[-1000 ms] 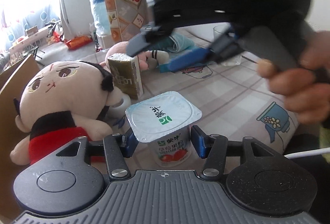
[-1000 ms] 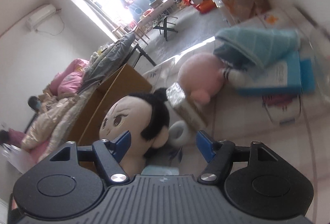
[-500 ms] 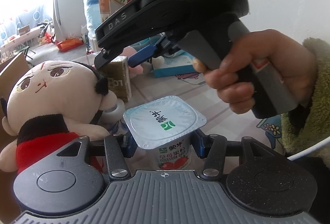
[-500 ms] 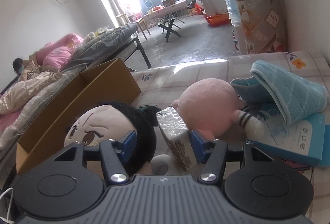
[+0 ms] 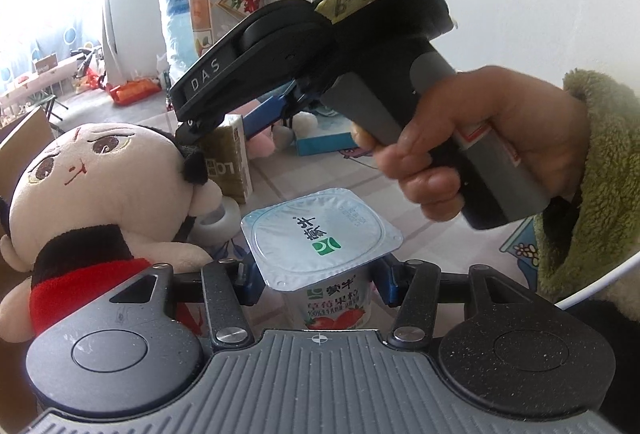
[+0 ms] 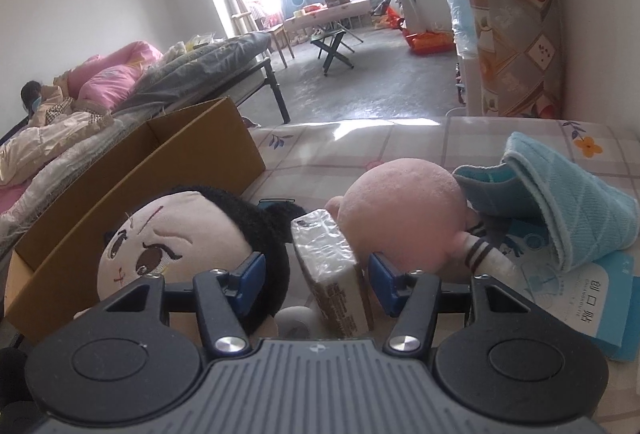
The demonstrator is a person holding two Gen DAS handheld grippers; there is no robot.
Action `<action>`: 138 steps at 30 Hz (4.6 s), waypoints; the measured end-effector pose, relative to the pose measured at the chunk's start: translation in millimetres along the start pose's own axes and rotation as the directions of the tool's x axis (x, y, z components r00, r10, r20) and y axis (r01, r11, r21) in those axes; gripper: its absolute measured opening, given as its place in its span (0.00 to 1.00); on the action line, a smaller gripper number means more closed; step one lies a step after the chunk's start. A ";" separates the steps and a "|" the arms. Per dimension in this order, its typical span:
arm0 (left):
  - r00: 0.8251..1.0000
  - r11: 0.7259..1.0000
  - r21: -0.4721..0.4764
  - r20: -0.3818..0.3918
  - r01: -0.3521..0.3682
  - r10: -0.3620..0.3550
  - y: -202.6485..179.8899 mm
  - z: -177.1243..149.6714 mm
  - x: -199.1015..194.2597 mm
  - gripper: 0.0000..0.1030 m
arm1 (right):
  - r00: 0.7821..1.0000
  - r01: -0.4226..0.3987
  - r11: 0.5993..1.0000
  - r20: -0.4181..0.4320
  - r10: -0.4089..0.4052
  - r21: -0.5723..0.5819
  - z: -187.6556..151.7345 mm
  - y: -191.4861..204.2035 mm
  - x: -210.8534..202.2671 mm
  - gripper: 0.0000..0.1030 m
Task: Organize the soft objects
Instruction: 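Hold the yogurt cup with the left gripper while the right gripper grasps the brown milk carton, then carry the yogurt cup with the left gripper while the right gripper drops the carton into the box, then lower the yogurt cup into the box and open the left gripper, then push the yogurt cup upright beside the toothpaste with the right gripper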
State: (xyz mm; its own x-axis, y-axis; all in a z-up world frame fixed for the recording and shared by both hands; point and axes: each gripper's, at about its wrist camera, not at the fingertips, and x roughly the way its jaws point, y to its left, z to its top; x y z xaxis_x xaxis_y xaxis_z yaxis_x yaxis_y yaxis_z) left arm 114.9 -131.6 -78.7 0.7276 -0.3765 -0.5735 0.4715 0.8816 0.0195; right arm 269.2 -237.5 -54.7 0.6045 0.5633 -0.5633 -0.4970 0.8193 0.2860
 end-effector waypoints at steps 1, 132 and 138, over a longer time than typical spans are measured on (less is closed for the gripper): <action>1.000 1.000 -0.002 0.002 0.000 0.000 0.0 -0.4 0.1 0.50 | 1.000 -0.006 1.000 -0.001 0.006 0.003 0.0 -0.5 0.2 0.42; 0.859 0.655 -0.579 -0.179 -0.487 0.480 364.5 -53.0 -233.2 0.68 | 0.910 -0.086 0.989 -0.415 0.028 -0.124 69.1 325.0 261.3 0.58; 0.861 0.649 -0.589 -0.180 -0.482 0.475 366.1 -58.3 -234.2 0.68 | 0.926 -0.112 0.972 -0.376 0.026 -0.207 59.4 336.0 252.6 0.56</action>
State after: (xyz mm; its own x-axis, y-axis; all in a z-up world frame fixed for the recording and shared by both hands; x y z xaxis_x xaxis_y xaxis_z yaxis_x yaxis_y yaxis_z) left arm 88.0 295.9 15.0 0.7609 0.1462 -0.6322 -0.3376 0.9212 -0.1933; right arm 292.0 186.4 -54.8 0.3125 0.5027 -0.8060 -0.6794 0.7113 0.1803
